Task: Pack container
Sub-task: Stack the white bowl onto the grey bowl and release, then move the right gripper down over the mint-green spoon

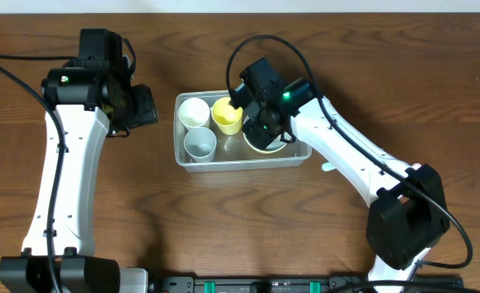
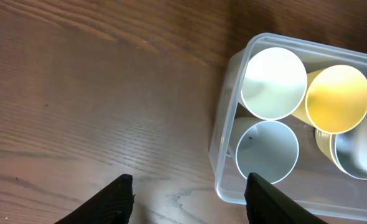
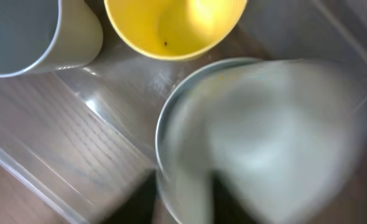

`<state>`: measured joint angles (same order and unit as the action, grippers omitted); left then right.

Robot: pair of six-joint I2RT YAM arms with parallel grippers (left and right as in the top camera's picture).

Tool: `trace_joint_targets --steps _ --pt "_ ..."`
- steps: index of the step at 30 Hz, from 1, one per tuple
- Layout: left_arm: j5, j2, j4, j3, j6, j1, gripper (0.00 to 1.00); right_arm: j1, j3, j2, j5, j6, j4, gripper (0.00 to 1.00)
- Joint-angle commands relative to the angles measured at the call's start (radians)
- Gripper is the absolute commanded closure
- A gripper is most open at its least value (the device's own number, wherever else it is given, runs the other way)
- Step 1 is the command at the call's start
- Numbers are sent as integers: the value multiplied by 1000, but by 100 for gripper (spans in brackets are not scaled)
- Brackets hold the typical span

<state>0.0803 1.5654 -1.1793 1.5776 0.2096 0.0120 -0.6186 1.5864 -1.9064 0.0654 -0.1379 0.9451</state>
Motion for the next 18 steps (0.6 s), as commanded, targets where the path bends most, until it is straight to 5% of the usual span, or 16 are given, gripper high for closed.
trace_joint_targets --steps 1,12,18 --pt "6 2 -6 -3 2 0 41 0 5 17 -26 -9 -3 55" --pt "6 2 -8 -3 2 0 41 159 50 215 -234 329 18 54" --pt "6 2 -8 -3 2 0 41 377 50 332 -236 765 143 42"
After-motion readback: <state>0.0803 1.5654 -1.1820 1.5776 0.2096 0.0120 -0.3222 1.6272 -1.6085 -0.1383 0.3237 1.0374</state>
